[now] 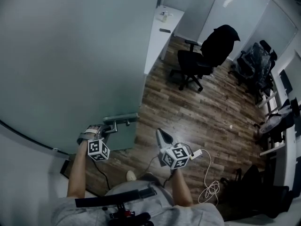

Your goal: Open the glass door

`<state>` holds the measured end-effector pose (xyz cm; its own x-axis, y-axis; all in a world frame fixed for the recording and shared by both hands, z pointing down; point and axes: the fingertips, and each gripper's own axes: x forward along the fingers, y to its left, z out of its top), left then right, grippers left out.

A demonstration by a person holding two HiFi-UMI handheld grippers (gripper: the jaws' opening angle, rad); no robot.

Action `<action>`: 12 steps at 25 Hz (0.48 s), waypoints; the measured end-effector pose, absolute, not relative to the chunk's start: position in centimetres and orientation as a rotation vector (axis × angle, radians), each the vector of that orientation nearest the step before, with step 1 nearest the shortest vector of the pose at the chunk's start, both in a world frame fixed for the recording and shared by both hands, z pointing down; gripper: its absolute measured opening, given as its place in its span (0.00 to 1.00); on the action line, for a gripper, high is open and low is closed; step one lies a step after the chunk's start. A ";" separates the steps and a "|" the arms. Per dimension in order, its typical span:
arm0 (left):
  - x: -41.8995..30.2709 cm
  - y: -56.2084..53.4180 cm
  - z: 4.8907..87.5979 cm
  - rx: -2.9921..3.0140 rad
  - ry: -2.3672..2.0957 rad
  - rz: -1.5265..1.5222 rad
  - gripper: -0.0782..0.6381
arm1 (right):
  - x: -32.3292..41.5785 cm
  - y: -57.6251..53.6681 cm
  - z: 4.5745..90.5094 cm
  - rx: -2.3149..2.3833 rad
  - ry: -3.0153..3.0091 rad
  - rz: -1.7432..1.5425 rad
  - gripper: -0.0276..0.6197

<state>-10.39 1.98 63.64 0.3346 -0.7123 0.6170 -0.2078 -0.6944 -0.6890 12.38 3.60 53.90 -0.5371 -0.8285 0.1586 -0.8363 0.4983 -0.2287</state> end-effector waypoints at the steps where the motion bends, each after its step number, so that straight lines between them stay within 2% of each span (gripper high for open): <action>1: -10.3 2.3 63.5 -2.107 0.798 -1.342 0.14 | 12.5 3.8 53.8 1.505 -2.693 0.435 0.05; 12: -9.8 5.5 63.1 -2.102 0.765 -1.350 0.14 | 14.8 6.7 54.3 1.518 -2.668 0.465 0.05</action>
